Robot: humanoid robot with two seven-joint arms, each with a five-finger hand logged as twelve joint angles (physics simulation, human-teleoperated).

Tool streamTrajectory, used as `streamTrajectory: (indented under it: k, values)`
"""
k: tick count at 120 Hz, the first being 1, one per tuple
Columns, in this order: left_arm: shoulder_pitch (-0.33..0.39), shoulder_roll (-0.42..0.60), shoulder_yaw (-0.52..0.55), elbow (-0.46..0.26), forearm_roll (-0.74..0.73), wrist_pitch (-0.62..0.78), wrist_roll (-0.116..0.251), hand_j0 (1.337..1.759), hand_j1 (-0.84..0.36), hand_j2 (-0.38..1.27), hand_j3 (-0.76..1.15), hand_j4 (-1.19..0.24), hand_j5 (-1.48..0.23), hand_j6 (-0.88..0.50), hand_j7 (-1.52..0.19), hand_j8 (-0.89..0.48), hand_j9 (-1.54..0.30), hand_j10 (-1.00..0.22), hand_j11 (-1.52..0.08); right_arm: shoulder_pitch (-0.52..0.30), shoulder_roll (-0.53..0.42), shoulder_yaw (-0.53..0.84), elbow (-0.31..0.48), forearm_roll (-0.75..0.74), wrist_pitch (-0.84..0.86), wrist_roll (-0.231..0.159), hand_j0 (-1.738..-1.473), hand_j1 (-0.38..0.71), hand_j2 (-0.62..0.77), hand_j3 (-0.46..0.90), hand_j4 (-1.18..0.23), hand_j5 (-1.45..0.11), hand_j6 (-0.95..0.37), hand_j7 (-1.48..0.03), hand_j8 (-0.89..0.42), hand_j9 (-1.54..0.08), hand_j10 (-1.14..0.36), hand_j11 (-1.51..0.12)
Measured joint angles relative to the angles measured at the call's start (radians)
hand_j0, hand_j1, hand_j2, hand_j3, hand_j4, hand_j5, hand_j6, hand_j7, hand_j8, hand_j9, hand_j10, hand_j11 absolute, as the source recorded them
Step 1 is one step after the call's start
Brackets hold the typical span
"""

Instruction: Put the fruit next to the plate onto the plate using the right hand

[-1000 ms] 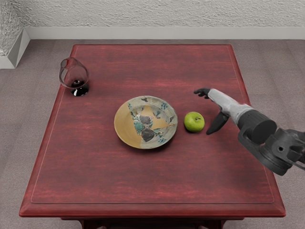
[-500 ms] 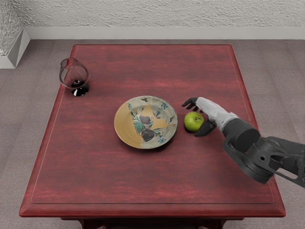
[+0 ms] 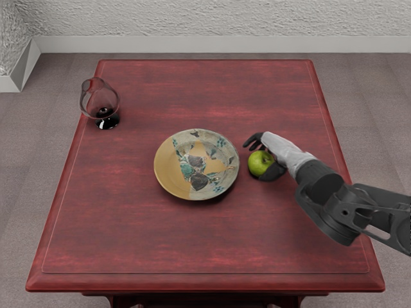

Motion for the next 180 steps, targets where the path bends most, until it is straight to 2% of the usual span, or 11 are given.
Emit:
streamTrajectory:
  k: [25, 53, 58, 69, 75, 88, 100, 129, 140, 162, 180]
  values:
    - [0.001, 0.0, 0.0, 0.0, 0.0, 0.0, 0.0, 1.658, 0.07, 0.05, 0.0, -0.23, -0.3, -0.23, -0.3, -0.23, -0.3, -0.23, -0.3, -0.006, 0.007, 0.0, -0.013, -0.022, 0.002, 0.0, -1.653, 0.16, -0.1, 0.0, -0.46, -0.64, -0.47, -0.62, -0.35, -0.64, -0.46, -0.64]
    - [0.001, 0.0, 0.0, 0.0, 0.0, 0.0, 0.0, 1.658, 0.07, 0.05, 0.0, -0.23, -0.3, -0.23, -0.3, -0.23, -0.3, -0.23, -0.3, -0.009, 0.007, 0.0, -0.02, -0.028, 0.004, 0.0, -1.644, 0.19, -0.07, 0.0, -0.55, -0.81, -0.41, -0.76, -0.27, -0.82, -0.4, -0.8]
    - [0.001, 0.0, 0.0, 0.0, 0.0, 0.0, 0.0, 1.658, 0.07, 0.05, 0.0, -0.23, -0.3, -0.23, -0.3, -0.23, -0.3, -0.23, -0.3, -0.009, 0.007, 0.0, -0.022, -0.029, 0.004, 0.0, -1.644, 0.2, 0.0, 0.0, -0.58, -0.83, -0.41, -0.79, -0.28, -0.84, -0.41, -0.83]
    - [0.0, 0.0, 0.0, 0.0, 0.0, 0.0, 0.0, 1.658, 0.07, 0.05, 0.0, -0.23, -0.3, -0.23, -0.3, -0.23, -0.3, -0.23, -0.3, -0.011, 0.007, 0.001, -0.024, -0.027, 0.004, 0.0, -1.642, 0.2, 0.01, 0.0, -0.65, -0.91, -0.42, -0.87, -0.25, -0.93, -0.39, -0.92]
    - [0.001, 0.0, 0.0, 0.0, 0.0, 0.0, 0.0, 1.658, 0.07, 0.05, 0.0, -0.23, -0.3, -0.23, -0.3, -0.23, -0.3, -0.23, -0.3, -0.011, 0.007, 0.001, -0.025, -0.027, 0.003, -0.001, -1.642, 0.23, 0.1, 0.0, -0.7, -0.94, -0.42, -0.92, -0.25, -0.96, -0.4, -0.96]
    - [0.001, 0.0, 0.0, 0.0, 0.0, 0.0, 0.0, 1.658, 0.07, 0.05, 0.0, -0.23, -0.3, -0.23, -0.3, -0.23, -0.3, -0.23, -0.3, -0.003, 0.006, 0.006, -0.025, -0.012, 0.01, -0.004, -1.642, 0.19, 0.17, 0.0, -0.76, -1.0, -0.48, -0.99, -0.3, -1.02, -0.41, -1.03]
    - [0.0, 0.0, 0.0, 0.0, 0.0, 0.0, 0.0, 1.658, 0.07, 0.05, 0.0, -0.23, -0.3, -0.23, -0.3, -0.23, -0.3, -0.23, -0.3, 0.037, 0.003, 0.011, -0.025, 0.047, 0.029, -0.004, -1.645, 0.19, 0.3, 0.0, -0.79, -1.05, -0.56, -1.03, -0.36, -1.06, -0.43, -1.06]
    - [0.0, 0.0, 0.0, 0.0, 0.0, 0.0, 0.0, 1.658, 0.07, 0.05, 0.0, -0.23, -0.3, -0.23, -0.3, -0.23, -0.3, -0.23, -0.3, 0.159, 0.001, 0.012, -0.024, 0.216, 0.098, -0.004, -1.648, 0.16, 0.29, 0.0, -0.8, -1.13, -0.58, -1.07, -0.36, -1.11, -0.44, -1.1]
    - [0.001, 0.0, 0.0, 0.0, 0.0, 0.0, 0.0, 1.658, 0.07, 0.05, 0.0, -0.23, -0.3, -0.23, -0.3, -0.23, -0.3, -0.23, -0.3, 0.217, -0.002, 0.013, -0.024, 0.29, 0.13, -0.004, -1.649, 0.19, 0.41, 0.0, -0.81, -1.13, -0.61, -1.08, -0.38, -1.11, -0.42, -1.09]
    - [0.001, 0.0, 0.0, 0.0, 0.0, 0.0, 0.0, 1.658, 0.07, 0.05, 0.0, -0.23, -0.3, -0.23, -0.3, -0.23, -0.3, -0.23, -0.3, 0.314, -0.032, 0.014, -0.022, 0.398, 0.188, -0.002, -1.651, 0.21, 0.47, 0.0, -0.81, -1.13, -0.62, -1.09, -0.38, -1.11, -0.43, -1.08]
    - [0.001, 0.0, 0.0, 0.0, 0.0, 0.0, 0.0, 1.658, 0.07, 0.05, 0.0, -0.23, -0.3, -0.23, -0.3, -0.23, -0.3, -0.23, -0.3, 0.356, -0.032, 0.014, -0.017, 0.449, 0.225, -0.002, -1.653, 0.17, 0.42, 0.0, -0.82, -1.13, -0.65, -1.09, -0.41, -1.11, -0.45, -1.09]
